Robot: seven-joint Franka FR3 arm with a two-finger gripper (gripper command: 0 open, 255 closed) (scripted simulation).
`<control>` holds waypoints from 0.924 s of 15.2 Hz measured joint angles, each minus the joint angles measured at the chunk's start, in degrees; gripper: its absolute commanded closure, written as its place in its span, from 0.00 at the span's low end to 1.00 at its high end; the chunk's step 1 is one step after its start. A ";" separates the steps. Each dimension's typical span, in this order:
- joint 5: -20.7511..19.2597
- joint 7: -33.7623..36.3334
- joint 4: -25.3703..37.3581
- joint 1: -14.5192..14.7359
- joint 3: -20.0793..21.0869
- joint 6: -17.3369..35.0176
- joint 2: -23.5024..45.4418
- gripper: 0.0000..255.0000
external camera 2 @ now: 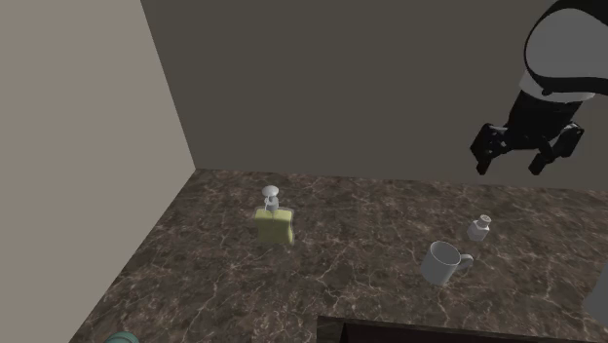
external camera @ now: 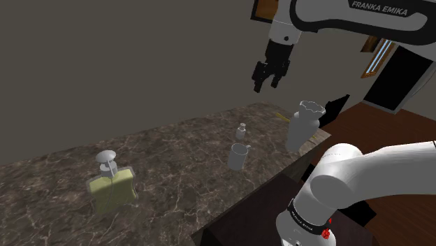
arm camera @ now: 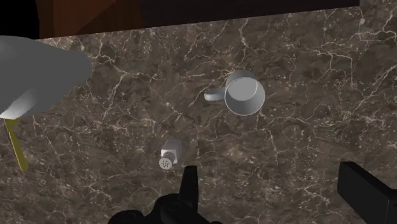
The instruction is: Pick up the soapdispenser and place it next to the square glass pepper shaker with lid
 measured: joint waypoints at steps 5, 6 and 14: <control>2.07 3.75 -0.44 1.23 3.50 1.79 1.94 0.00; 2.68 4.98 -0.45 1.59 4.62 2.83 3.15 0.00; 6.50 14.66 2.76 4.14 13.57 7.44 12.10 0.00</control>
